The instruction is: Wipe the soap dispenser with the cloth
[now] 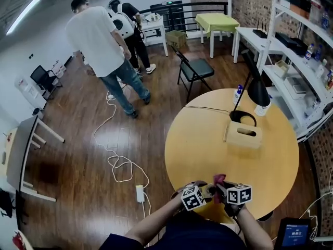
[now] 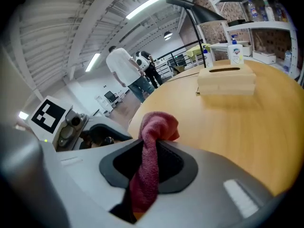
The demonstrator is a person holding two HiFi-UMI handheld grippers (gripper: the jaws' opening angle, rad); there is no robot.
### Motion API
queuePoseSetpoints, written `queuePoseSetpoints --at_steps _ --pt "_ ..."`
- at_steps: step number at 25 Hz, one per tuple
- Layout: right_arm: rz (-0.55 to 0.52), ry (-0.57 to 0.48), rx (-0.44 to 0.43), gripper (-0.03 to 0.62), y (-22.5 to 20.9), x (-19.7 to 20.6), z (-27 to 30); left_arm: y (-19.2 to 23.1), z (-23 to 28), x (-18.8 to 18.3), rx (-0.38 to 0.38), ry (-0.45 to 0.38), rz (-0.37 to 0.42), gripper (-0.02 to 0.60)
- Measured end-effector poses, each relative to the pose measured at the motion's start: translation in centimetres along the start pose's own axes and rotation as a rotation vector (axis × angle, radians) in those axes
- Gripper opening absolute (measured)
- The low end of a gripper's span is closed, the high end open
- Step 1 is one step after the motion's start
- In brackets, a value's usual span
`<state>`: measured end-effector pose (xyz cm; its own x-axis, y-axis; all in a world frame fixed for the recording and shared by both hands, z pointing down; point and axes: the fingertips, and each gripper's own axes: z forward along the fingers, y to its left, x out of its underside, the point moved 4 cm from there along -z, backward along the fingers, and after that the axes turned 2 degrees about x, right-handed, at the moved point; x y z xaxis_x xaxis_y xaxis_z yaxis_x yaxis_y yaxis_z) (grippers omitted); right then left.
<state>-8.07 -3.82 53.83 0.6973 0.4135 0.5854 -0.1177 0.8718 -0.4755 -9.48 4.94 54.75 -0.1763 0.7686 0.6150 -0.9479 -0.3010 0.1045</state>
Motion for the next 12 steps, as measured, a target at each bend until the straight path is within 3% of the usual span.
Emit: queuePoseSetpoints --at_steps 2,4,8,12 --pt "0.019 -0.012 0.002 0.083 0.0 0.5 -0.4 -0.6 0.4 -0.2 -0.046 -0.032 -0.072 0.326" --pt "0.005 0.002 0.001 0.083 0.3 1.1 -1.0 -0.6 0.9 -0.2 -0.054 -0.037 -0.065 0.307" --pt "-0.035 0.055 -0.025 0.083 0.9 2.2 -1.6 -0.5 0.8 0.3 0.057 -0.017 0.066 0.304" --pt "-0.071 0.000 -0.066 0.083 0.5 -1.1 0.5 1.1 0.3 -0.3 0.132 0.011 0.240 0.304"
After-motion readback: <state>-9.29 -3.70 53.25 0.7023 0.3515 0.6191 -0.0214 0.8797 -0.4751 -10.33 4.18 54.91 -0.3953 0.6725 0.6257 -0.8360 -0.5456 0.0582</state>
